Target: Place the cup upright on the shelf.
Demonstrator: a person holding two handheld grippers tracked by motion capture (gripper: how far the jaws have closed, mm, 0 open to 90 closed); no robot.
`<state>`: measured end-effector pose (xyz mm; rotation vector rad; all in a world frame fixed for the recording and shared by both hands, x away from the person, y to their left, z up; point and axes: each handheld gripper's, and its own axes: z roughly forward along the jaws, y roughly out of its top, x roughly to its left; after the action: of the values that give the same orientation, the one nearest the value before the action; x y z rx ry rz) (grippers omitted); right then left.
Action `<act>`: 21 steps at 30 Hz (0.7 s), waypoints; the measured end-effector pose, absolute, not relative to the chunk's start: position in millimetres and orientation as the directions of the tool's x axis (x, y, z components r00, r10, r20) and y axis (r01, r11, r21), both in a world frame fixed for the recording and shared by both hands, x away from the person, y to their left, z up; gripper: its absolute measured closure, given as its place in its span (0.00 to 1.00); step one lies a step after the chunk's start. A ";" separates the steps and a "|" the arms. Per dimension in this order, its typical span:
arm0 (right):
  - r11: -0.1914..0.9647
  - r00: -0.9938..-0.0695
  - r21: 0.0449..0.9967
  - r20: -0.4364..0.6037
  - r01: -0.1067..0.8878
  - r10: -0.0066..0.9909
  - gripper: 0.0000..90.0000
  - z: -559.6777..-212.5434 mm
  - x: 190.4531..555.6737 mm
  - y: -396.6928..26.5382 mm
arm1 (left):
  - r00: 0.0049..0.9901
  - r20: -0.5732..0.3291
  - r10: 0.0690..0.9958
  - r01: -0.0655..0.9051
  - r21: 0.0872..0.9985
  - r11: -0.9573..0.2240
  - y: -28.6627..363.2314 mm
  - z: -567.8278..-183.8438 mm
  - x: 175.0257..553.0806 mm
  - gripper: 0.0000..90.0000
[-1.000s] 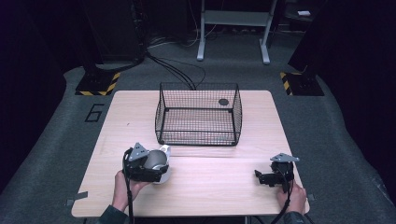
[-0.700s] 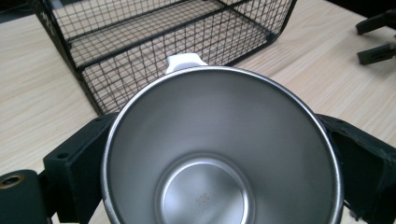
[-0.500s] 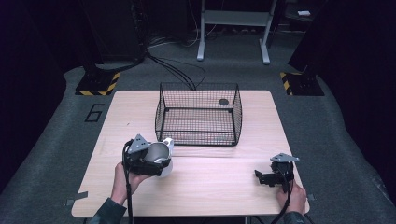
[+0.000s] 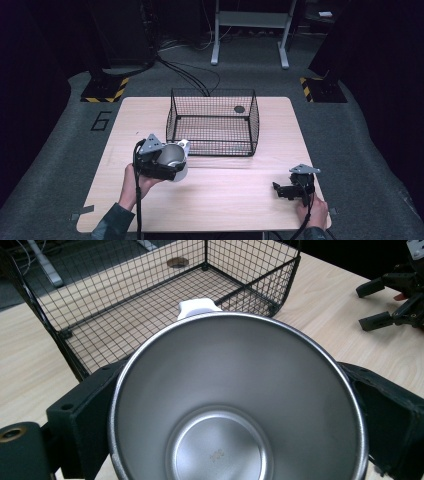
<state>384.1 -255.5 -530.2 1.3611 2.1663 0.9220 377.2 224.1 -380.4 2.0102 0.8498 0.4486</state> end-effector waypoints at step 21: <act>0.302 -0.433 0.721 -0.002 0.623 0.901 0.00 -530.2 384.2 -255.5 | 0.722 -0.003 0.692 0.368 0.849 -0.380 214.0 -355.2 404.3 0.07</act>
<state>384.2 -255.5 -530.2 1.3606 2.1666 0.9212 404.3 214.0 -355.2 2.0047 0.8069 0.4440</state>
